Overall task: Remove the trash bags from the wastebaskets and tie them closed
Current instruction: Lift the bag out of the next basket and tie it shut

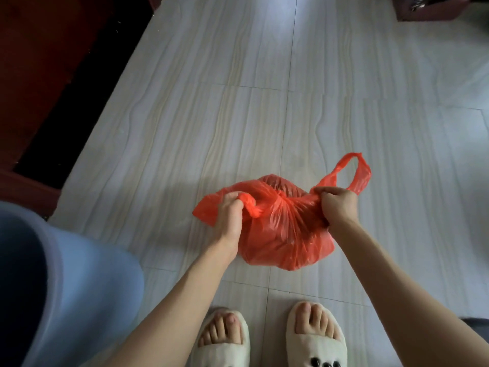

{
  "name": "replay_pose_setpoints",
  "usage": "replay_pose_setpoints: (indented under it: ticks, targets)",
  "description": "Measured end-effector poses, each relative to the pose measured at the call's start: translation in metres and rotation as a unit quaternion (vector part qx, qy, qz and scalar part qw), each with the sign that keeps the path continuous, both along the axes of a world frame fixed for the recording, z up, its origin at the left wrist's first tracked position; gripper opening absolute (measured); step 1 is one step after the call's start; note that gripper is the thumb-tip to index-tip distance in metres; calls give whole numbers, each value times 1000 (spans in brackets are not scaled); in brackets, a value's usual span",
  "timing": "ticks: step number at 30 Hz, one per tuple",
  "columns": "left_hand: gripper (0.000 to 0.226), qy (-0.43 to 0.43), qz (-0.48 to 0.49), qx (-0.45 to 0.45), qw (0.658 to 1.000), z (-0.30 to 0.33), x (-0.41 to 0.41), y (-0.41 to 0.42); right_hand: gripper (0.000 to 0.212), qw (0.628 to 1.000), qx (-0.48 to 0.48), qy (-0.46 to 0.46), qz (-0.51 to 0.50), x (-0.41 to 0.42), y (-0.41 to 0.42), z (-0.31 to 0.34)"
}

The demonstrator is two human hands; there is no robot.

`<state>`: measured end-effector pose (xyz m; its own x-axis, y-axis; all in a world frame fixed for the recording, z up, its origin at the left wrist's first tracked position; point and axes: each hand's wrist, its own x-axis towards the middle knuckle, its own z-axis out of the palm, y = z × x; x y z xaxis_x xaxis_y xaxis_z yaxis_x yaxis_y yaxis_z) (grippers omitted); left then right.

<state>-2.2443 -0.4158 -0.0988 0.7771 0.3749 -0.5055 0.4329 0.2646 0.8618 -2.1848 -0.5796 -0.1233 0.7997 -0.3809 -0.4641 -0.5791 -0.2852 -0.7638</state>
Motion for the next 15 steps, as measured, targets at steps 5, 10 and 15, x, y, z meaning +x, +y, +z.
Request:
replay_pose_setpoints:
  ticks: [5, 10, 15]
  targets:
    - [40, 138, 141, -132, 971, -10, -5, 3, 24, 988, 71, 82, -114, 4, -7, -11]
    - [29, 139, -4, -214, 967, -12, -13, 16, 32, 994, 73, 33, -69, -7, -17, -10]
    - [33, 24, -76, -294, 952, -12, -17, 24, 31, 997, 56, -56, -9, -9, -15, -2]
